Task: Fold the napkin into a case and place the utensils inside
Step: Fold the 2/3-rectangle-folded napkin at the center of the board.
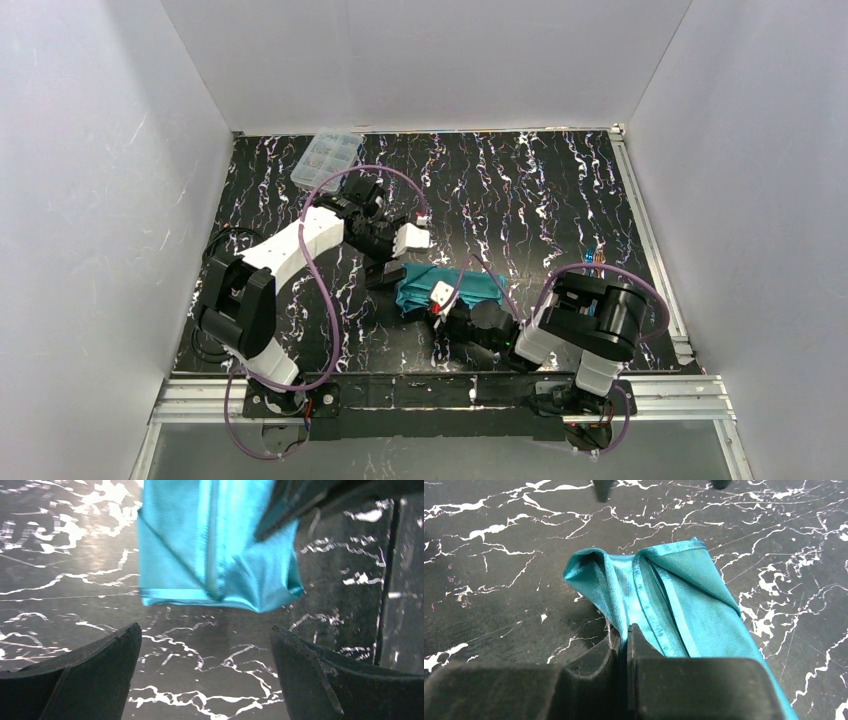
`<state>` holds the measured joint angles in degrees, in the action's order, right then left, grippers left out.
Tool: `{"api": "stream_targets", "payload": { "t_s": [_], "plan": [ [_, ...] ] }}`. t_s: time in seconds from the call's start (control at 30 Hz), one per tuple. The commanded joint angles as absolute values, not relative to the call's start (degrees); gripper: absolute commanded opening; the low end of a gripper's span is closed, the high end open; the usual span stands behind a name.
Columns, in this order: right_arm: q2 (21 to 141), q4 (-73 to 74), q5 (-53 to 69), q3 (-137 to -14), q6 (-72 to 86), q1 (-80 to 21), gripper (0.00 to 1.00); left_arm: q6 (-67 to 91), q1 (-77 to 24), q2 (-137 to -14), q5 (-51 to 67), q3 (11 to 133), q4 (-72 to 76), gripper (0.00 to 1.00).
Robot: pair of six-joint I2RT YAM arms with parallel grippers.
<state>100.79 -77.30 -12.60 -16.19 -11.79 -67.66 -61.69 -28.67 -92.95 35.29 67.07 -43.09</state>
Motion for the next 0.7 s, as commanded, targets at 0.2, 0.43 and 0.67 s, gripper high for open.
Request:
{"api": "stream_targets", "payload": {
  "t_s": [0.2,0.43,0.67],
  "plan": [
    [99.3,-71.0,-2.5,-17.2,-3.9,-64.3,0.15,-47.1,-28.8,-96.7,35.9,71.7,-36.4,0.99],
    [99.8,-70.5,-2.3,-17.9,-0.5,-63.7,0.15,-42.7,-33.2,-100.2,31.5,71.8,-33.5,0.99],
    [100.8,-72.6,-1.7,-17.4,4.0,-63.4,0.13,-40.2,-34.2,-100.0,25.0,71.2,-29.3,0.99]
  ]
}}
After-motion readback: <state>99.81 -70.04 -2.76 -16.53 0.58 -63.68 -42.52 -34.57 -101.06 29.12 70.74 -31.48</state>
